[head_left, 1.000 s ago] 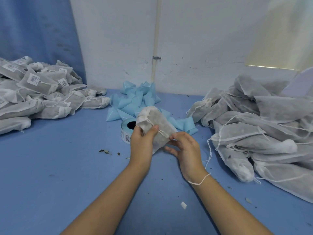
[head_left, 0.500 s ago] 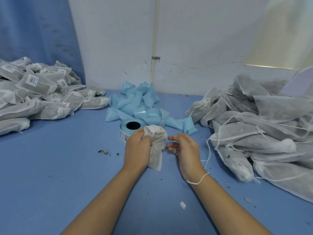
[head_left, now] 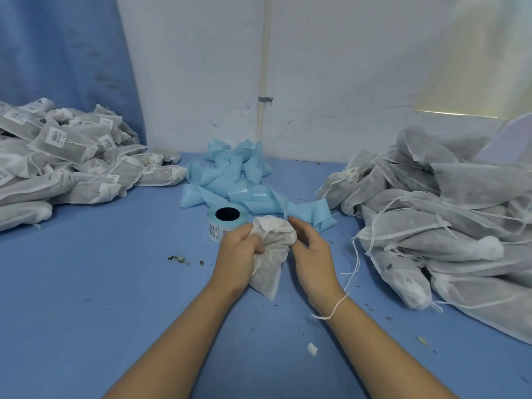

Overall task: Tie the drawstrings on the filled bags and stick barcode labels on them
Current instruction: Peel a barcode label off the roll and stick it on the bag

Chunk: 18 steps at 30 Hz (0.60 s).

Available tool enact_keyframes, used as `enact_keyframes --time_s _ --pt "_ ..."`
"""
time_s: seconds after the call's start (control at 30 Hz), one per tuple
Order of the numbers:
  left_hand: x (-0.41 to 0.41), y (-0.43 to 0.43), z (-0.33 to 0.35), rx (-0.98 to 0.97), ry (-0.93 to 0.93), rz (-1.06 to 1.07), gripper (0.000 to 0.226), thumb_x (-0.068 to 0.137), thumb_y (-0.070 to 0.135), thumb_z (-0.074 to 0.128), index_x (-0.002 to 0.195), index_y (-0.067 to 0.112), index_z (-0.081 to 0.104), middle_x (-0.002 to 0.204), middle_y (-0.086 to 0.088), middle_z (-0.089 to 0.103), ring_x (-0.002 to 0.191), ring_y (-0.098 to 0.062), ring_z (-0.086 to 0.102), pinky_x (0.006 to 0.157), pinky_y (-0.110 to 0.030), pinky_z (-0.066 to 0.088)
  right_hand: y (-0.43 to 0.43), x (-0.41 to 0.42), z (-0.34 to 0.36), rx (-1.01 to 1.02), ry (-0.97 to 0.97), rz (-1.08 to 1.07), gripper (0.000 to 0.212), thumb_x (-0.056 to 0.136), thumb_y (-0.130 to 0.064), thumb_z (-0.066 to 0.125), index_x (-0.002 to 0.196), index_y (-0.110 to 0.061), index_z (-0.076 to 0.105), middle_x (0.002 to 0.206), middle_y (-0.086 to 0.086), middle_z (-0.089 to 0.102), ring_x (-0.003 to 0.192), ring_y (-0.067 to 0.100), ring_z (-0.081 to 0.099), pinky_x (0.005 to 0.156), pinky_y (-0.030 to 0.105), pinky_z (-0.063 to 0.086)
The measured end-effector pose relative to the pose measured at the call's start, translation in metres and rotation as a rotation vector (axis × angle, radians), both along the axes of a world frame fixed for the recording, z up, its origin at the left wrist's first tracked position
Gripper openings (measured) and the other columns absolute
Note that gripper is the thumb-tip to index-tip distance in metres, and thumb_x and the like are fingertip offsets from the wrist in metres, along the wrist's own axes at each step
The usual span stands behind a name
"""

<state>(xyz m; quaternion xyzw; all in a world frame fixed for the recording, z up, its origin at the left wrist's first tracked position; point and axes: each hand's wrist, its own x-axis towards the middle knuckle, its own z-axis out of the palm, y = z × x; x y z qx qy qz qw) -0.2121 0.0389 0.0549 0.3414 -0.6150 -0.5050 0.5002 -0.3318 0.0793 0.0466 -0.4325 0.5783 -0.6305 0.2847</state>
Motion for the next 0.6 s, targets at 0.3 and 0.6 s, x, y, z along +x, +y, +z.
enact_keyframes --time_s 0.3,0.6 --pt "-0.0005 -0.0009 -0.0007 0.02 0.005 -0.016 0.022 0.054 0.012 0.046 0.039 0.024 0.035 0.046 0.015 0.034 0.048 -0.002 0.031 0.046 -0.015 0.026 -0.001 -0.0011 -0.0018 -0.086 -0.025 -0.003 0.024 0.09 0.0 0.058 0.097 -0.022 0.066 0.099 -0.006 0.07 0.09 0.001 0.064 0.079 0.014 0.049" --pt "-0.001 0.0004 0.0006 0.03 0.038 -0.001 0.022 0.056 0.012 0.046 0.04 0.025 0.037 0.046 0.015 0.033 0.047 -0.003 0.03 0.045 -0.015 0.026 -0.0044 -0.0031 -0.0034 -0.122 -0.218 -0.044 0.014 0.094 -0.009 0.056 0.099 -0.008 0.069 0.097 0.004 0.073 0.092 0.014 0.066 0.086 0.024 0.053"
